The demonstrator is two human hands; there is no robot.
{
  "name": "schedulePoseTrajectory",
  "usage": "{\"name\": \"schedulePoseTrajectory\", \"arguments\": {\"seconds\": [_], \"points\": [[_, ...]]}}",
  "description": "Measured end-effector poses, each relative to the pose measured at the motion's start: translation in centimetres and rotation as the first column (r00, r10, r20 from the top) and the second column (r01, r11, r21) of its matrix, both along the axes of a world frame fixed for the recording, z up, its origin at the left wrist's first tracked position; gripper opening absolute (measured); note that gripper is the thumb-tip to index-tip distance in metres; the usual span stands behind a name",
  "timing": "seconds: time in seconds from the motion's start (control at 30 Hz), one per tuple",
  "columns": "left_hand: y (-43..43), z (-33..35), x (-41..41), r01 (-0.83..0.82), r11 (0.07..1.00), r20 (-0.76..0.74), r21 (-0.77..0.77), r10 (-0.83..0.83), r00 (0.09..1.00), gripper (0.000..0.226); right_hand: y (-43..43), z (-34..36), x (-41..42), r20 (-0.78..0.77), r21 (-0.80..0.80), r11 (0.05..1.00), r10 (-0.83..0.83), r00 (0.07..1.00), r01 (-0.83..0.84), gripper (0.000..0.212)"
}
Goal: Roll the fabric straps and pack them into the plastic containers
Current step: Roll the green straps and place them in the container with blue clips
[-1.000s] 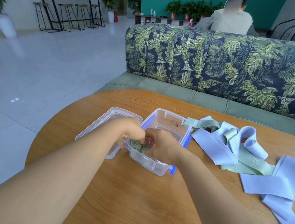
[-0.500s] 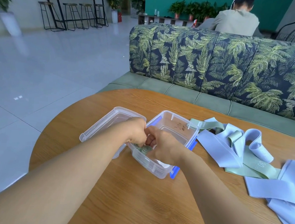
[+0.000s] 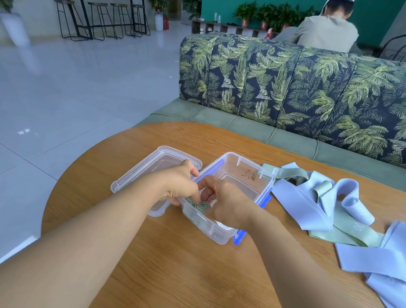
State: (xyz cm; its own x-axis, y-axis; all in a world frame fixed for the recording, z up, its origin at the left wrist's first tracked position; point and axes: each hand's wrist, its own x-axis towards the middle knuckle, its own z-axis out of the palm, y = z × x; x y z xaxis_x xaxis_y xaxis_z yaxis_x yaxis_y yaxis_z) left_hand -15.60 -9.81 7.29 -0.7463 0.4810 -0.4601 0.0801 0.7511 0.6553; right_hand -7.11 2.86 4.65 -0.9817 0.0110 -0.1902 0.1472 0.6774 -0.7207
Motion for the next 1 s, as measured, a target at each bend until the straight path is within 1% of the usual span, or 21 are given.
{"name": "schedulePoseTrajectory", "arguments": {"seconds": [0.07, 0.17, 0.2, 0.27, 0.37, 0.47, 0.57, 0.7, 0.8, 0.93, 1.0], "points": [[-0.2, 0.0, 0.2, 0.007, 1.000, 0.021, 0.008, -0.007, 1.000, 0.068, 0.0, 0.0, -0.1, 0.013, -0.004, 1.000, -0.001, 1.000, 0.001, 0.052], [-0.2, -0.1, 0.3, 0.006, 1.000, 0.004, 0.009, -0.006, 1.000, 0.069, 0.2, -0.1, -0.1, 0.022, -0.039, 0.999, -0.013, 1.000, 0.014, 0.054], [-0.2, -0.1, 0.4, 0.004, 1.000, 0.000, 0.010, -0.004, 1.000, 0.069, 0.5, 0.0, 0.0, 0.015, -0.061, 0.998, -0.031, 0.999, 0.032, 0.052], [-0.2, -0.1, 0.4, 0.007, 1.000, -0.008, 0.006, -0.007, 1.000, 0.068, 1.0, 0.1, 0.2, -0.025, -0.080, 0.993, -0.084, 0.996, 0.082, 0.043], [0.0, -0.1, 0.5, 0.014, 1.000, -0.010, -0.008, -0.014, 1.000, 0.068, 1.3, -0.3, 0.4, -0.087, 0.012, 0.985, -0.170, 0.982, 0.172, 0.026], [0.0, -0.1, 0.5, 0.011, 1.000, -0.009, -0.009, -0.011, 1.000, 0.068, 0.7, -0.9, 0.1, -0.100, 0.145, 0.969, -0.188, 0.977, 0.202, 0.030], [-0.1, -0.2, 0.4, 0.003, 1.000, -0.014, -0.010, -0.003, 1.000, 0.067, 0.3, -0.9, -0.1, -0.044, 0.234, 0.958, -0.160, 0.986, 0.166, 0.032], [0.3, -0.3, 0.4, 0.013, 0.999, -0.029, -0.034, -0.014, 0.999, 0.067, 0.2, -0.6, -0.2, -0.012, 0.261, 0.951, -0.170, 0.985, 0.167, 0.032], [0.4, -0.3, 0.3, 0.021, 0.999, -0.019, -0.045, -0.022, 1.000, 0.068, 0.1, -0.5, -0.3, -0.005, 0.249, 0.953, -0.176, 0.984, 0.172, 0.032], [0.1, 0.0, 0.1, -0.027, 1.000, 0.043, -0.011, 0.028, 0.999, 0.067, 0.2, -0.4, -0.3, 0.004, 0.240, 0.956, -0.176, 0.984, 0.170, 0.034], [0.0, -0.1, 0.1, -0.042, 0.999, 0.026, -0.009, 0.042, 0.999, 0.067, 0.2, -0.5, -0.2, 0.004, 0.240, 0.956, -0.175, 0.985, 0.169, 0.035]]}}
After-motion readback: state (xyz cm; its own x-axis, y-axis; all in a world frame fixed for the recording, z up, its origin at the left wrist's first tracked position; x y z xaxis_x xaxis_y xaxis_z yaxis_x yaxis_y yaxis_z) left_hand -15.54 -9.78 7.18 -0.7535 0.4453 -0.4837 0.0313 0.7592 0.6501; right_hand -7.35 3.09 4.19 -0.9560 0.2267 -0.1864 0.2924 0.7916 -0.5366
